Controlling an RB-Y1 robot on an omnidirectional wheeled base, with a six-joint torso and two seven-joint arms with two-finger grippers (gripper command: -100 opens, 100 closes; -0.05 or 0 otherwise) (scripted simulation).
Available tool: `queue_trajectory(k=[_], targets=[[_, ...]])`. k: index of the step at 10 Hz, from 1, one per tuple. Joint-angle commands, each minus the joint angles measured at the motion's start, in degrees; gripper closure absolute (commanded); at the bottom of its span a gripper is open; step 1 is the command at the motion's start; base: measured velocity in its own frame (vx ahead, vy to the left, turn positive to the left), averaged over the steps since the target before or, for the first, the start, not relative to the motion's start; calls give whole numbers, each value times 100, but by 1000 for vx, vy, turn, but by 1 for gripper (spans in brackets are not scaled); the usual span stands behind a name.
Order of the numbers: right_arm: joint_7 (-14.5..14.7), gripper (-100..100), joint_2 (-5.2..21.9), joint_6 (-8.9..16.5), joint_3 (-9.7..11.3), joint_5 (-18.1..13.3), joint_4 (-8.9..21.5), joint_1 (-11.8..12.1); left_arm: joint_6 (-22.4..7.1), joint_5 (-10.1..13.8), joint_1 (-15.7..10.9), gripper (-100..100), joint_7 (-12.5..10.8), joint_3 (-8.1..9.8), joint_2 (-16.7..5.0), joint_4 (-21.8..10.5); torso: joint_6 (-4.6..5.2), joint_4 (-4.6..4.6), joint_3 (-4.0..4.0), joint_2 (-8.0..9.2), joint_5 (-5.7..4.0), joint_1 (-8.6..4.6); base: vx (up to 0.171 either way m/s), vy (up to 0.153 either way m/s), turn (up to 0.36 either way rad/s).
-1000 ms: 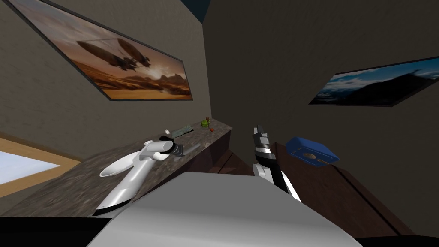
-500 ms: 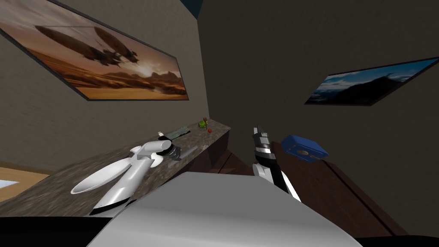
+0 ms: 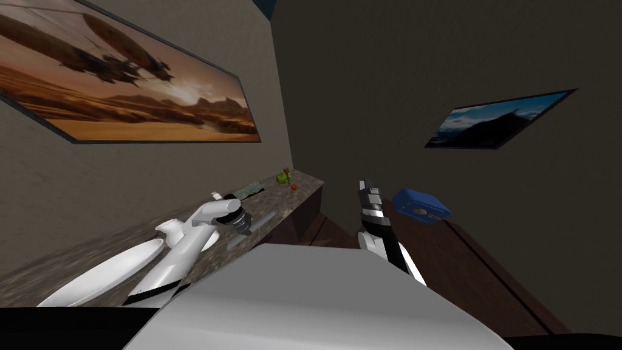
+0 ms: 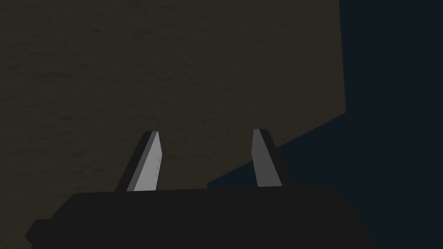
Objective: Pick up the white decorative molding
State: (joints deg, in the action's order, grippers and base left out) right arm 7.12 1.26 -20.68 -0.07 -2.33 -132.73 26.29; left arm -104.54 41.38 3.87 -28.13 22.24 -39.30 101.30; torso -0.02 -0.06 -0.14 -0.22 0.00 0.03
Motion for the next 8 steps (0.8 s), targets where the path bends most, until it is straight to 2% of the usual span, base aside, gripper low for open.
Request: queue_trajectory(k=[1,3,4,5,6,8], targets=[[0,0,0,0,0,0,0,0,-170,-2,-14,-100,-45,0,-12,-36,0,0,0,0,0,0,47,15,-46],[0,0,0,0,0,0,0,0,-431,-4,7,-100,-88,7,-29,-146,-1,2,6,10,-1,-4,33,7,-73],[0,0,0,0,0,0,0,0,-357,-3,15,-100,-91,7,-15,-75,-2,2,7,12,-1,-4,15,6,-14],[0,0,0,0,0,0,0,0,-387,-3,19,0,-99,8,-14,-75,-3,4,10,18,-1,-5,0,0,0],[0,0,0,0,0,0,0,0,-262,-58,-60,-100,-67,9,-23,-327,-3,5,13,22,-1,-7,-46,-3,-134],[0,0,0,0,0,0,0,-1,-140,-113,-138,-100,-36,11,-32,-579,-1,10,27,47,-2,-9,-71,-3,-124]])
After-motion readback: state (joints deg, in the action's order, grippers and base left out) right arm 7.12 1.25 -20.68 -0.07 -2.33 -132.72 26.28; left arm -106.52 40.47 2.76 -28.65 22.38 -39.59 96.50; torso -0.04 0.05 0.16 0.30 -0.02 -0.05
